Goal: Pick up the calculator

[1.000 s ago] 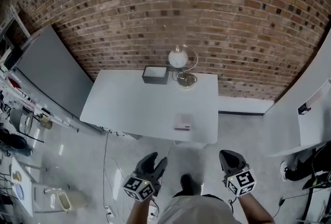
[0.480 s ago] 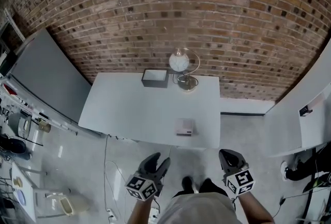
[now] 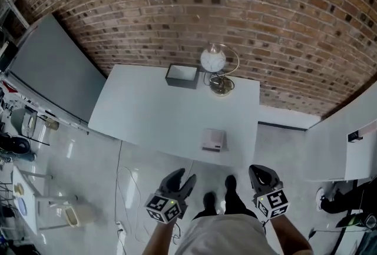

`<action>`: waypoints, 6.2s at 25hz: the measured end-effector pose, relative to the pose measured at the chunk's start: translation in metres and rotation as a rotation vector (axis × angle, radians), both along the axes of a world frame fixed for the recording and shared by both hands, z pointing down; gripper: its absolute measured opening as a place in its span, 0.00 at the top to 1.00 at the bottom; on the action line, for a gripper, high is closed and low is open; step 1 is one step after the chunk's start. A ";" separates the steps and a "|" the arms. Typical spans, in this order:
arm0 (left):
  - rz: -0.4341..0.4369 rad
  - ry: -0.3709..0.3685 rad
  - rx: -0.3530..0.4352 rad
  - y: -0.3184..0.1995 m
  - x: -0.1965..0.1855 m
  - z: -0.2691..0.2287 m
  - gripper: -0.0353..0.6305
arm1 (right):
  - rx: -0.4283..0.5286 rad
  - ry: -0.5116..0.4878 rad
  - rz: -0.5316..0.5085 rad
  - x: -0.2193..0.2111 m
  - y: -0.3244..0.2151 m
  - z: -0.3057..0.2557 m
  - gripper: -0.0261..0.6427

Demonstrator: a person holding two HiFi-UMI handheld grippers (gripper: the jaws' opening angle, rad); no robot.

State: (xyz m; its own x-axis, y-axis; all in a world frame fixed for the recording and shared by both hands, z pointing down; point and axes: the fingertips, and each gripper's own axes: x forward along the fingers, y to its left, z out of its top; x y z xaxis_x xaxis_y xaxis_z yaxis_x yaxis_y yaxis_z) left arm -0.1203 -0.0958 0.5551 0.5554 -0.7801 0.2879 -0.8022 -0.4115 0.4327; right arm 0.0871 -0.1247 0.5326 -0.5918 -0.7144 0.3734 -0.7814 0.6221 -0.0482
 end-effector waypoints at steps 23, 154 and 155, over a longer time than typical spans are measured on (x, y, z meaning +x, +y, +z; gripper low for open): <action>-0.228 0.024 -0.310 -0.092 0.057 0.166 0.61 | -0.199 0.061 -0.319 -0.005 -0.125 0.106 0.94; -0.420 0.366 0.078 -0.049 -0.073 -0.091 0.81 | 0.106 -0.125 -0.238 -0.038 -0.091 -0.099 0.94; -0.420 0.366 0.077 -0.048 -0.073 -0.092 0.81 | 0.108 -0.125 -0.237 -0.039 -0.090 -0.100 0.94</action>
